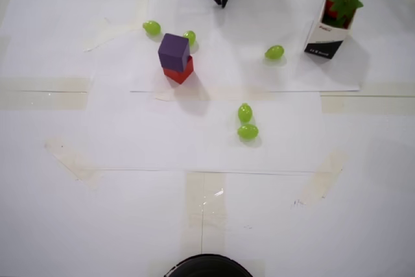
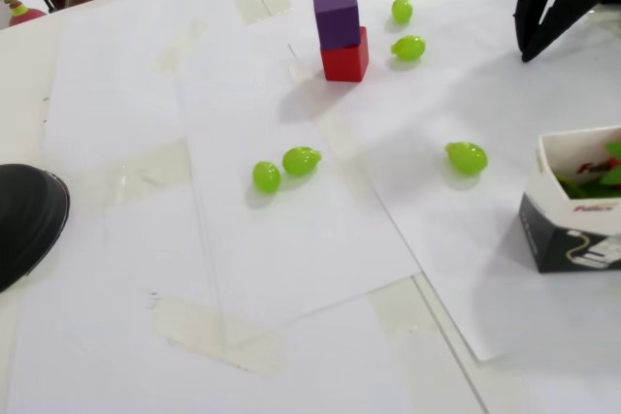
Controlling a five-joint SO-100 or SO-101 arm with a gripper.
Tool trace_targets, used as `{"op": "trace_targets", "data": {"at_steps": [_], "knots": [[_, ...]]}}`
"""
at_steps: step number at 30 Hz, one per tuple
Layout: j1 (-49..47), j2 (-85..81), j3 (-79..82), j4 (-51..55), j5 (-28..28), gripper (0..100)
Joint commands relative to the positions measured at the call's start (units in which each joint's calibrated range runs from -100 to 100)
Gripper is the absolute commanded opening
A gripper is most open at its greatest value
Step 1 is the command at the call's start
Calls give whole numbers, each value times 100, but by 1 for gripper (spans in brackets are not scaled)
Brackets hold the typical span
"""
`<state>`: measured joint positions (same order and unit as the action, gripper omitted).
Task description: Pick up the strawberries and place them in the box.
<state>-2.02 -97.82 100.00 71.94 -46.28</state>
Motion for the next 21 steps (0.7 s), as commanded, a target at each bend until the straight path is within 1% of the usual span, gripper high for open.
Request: {"op": "trace_targets", "data": {"at_steps": [1,17,21], "knots": [[70,14,0,127,5,0],[48,14,0,61,15,0],[-92,14,0,94,29,0]]}}
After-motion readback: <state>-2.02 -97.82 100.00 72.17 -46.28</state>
